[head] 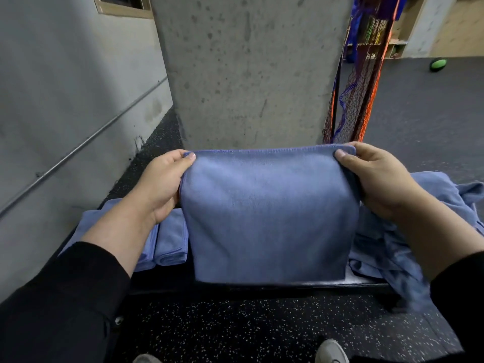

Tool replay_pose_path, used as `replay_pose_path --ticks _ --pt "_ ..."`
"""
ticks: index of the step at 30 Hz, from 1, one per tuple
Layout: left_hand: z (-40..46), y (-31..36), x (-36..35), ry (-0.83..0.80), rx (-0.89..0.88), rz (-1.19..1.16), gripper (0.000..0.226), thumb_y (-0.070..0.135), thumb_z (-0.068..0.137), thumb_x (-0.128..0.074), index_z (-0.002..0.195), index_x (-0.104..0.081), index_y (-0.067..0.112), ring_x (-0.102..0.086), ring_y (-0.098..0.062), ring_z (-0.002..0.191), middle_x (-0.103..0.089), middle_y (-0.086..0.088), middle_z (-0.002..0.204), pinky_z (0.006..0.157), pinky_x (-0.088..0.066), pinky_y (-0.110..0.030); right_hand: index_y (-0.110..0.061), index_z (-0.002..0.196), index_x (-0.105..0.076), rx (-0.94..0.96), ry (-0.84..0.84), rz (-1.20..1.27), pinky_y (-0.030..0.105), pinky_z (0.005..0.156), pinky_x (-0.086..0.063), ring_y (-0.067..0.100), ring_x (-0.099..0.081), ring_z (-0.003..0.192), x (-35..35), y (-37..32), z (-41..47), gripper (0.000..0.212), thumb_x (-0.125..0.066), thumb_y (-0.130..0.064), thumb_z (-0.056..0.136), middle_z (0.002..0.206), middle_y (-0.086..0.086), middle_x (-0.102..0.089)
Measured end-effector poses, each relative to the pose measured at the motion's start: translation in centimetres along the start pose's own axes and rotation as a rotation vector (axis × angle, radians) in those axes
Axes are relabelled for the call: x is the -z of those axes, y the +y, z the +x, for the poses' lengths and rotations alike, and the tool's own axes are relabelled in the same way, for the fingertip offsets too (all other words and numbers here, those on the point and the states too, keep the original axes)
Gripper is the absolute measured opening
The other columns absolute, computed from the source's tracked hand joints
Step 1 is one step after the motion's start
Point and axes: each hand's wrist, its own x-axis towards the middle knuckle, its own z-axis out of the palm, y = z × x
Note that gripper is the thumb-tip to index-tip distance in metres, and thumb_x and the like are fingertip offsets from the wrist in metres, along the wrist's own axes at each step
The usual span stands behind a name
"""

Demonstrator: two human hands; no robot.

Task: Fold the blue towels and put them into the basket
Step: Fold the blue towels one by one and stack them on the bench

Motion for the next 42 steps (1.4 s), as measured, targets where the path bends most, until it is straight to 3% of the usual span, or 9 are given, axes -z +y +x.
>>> replay_pose_path --ticks 7,11,15,21,26,30,34,37,42 --pt "2.5 -6.9 0.2 0.034 0.116 0.484 0.024 0.0 0.093 -0.05 0.095 -0.068 0.017 -0.055 -0.016 0.063 -0.064 -0.009 0.083 0.054 -0.046 -0.028 -0.015 0.098 -0.07 -0.214 -0.033 -0.324 0.027 0.055 -0.052 0.017 -0.055 0.078 -0.8 8.1 2.3 0.014 -0.058 -0.02 0.1 0.085 0.005 -0.063" --pt "5.2 -10.6 -0.2 -0.053 0.093 0.816 0.026 0.003 0.09 -0.047 0.103 -0.059 0.021 -0.063 -0.032 0.064 -0.065 -0.011 0.082 0.059 -0.058 -0.042 -0.02 0.087 -0.069 -0.245 -0.015 -0.519 0.037 0.061 -0.056 0.019 -0.058 0.072 -1.6 12.6 5.6 0.015 -0.057 -0.015 0.095 0.084 0.011 -0.068" --pt "8.3 -12.6 -1.2 0.024 0.034 0.902 0.022 0.006 0.092 -0.045 0.097 -0.057 0.024 -0.06 -0.029 0.075 -0.065 -0.007 0.082 0.062 -0.044 -0.035 -0.015 0.097 -0.071 -0.267 0.073 -0.591 0.052 0.077 -0.059 0.032 -0.066 0.083 -2.7 15.0 9.0 0.016 -0.056 -0.018 0.093 0.089 0.015 -0.071" --pt "11.2 -14.8 -3.4 0.131 0.014 1.191 0.038 0.015 0.103 -0.048 0.141 -0.049 0.019 -0.05 -0.036 0.123 -0.051 -0.012 0.137 0.097 -0.045 -0.047 -0.012 0.141 -0.049 -0.244 0.119 -0.818 0.038 0.094 -0.044 0.035 -0.056 0.12 -4.5 17.7 11.5 0.05 -0.062 -0.028 0.095 0.136 0.016 -0.057" --pt "9.1 -17.9 -5.9 -0.217 -0.197 1.144 0.043 0.022 0.102 -0.05 0.145 -0.051 0.017 -0.047 -0.026 0.135 -0.049 -0.005 0.149 0.111 -0.037 -0.039 -0.009 0.139 -0.053 -0.011 -0.083 -0.918 0.036 0.103 -0.04 0.032 -0.056 0.124 -7.5 18.0 8.2 0.045 -0.058 -0.029 0.098 0.14 0.013 -0.054" --pt "5.6 -20.5 -7.0 -0.486 -0.115 1.36 0.055 0.044 0.107 -0.036 0.158 -0.026 0.028 -0.014 -0.015 0.154 -0.017 0.002 0.168 0.124 -0.01 -0.037 -0.009 0.146 -0.044 -0.031 -0.367 -0.95 0.038 0.119 -0.023 0.027 -0.036 0.144 -10.2 19.6 4.2 0.048 -0.046 -0.034 0.104 0.157 0.01 -0.038" --pt "3.7 -21.6 -6.5 -0.461 -0.084 1.395 0.058 0.05 0.107 -0.024 0.161 -0.015 0.03 0.006 -0.008 0.154 0.0 0.007 0.169 0.125 0.006 -0.041 -0.021 0.159 -0.023 0.011 -0.453 -1.147 0.042 0.125 -0.001 0.016 -0.007 0.155 -9.9 22.0 1.4 0.065 -0.028 -0.055 0.103 0.168 -0.003 -0.011" --pt "3.3 -21.5 -5.8 -0.466 -0.093 1.412 0.06 0.051 0.106 -0.022 0.161 -0.013 0.029 0.008 -0.008 0.154 0.001 0.006 0.169 0.125 0.006 -0.041 -0.022 0.158 -0.025 0.042 -0.402 -1.14 0.038 0.125 -0.001 0.013 -0.009 0.154 -8.6 22.2 0.8 0.083 -0.008 -0.068 0.091 0.167 -0.007 -0.015" --pt "1.8 -21.0 -5.1 -0.518 -0.082 1.419 0.062 0.052 0.106 -0.022 0.161 -0.008 0.027 0.013 -0.009 0.154 0.007 0.004 0.169 0.125 0.007 -0.043 -0.024 0.152 -0.037 0.067 -0.433 -1.121 0.039 0.125 -0.011 0.013 -0.019 0.152 -7.0 22.3 0.1 0.075 -0.016 -0.065 0.093 0.164 -0.009 -0.025"
